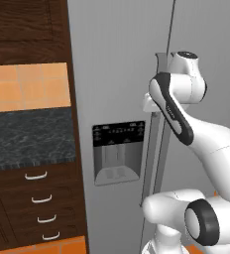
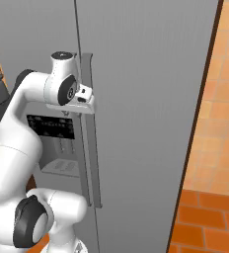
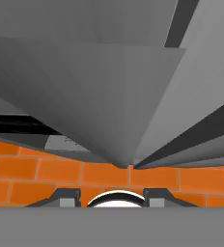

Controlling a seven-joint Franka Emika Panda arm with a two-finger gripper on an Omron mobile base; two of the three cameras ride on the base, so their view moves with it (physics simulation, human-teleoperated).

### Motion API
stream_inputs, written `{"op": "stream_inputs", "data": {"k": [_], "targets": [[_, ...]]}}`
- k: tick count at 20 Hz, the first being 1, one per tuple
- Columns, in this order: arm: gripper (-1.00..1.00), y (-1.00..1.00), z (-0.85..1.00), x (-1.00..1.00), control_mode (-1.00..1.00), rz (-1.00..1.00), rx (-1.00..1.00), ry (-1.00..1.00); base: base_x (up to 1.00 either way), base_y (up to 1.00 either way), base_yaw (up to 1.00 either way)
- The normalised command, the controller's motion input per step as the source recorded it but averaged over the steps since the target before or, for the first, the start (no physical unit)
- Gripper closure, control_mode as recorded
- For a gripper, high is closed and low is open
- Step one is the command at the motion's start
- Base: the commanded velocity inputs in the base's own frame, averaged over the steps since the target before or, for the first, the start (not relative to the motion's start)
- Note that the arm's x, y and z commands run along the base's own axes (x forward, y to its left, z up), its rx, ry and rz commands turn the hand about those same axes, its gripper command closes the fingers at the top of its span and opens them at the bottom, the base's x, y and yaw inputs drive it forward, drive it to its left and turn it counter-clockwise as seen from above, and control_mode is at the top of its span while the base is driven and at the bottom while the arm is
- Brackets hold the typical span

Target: Take the strawberry from the fridge and place it on top of the pancake, located on the dining counter.

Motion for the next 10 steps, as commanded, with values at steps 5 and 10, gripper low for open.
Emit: {"op": "stream_inputs", "data": {"k": [5,10], "targets": [[-1.00,-0.02,0.00,-0.19,-1.00,0.00,0.00,-0.02,0.00,0.00,0.00],[-1.00,-0.14,0.00,-0.45,1.00,-0.01,0.00,-0.04,-0.13,-0.05,-0.01]]}}
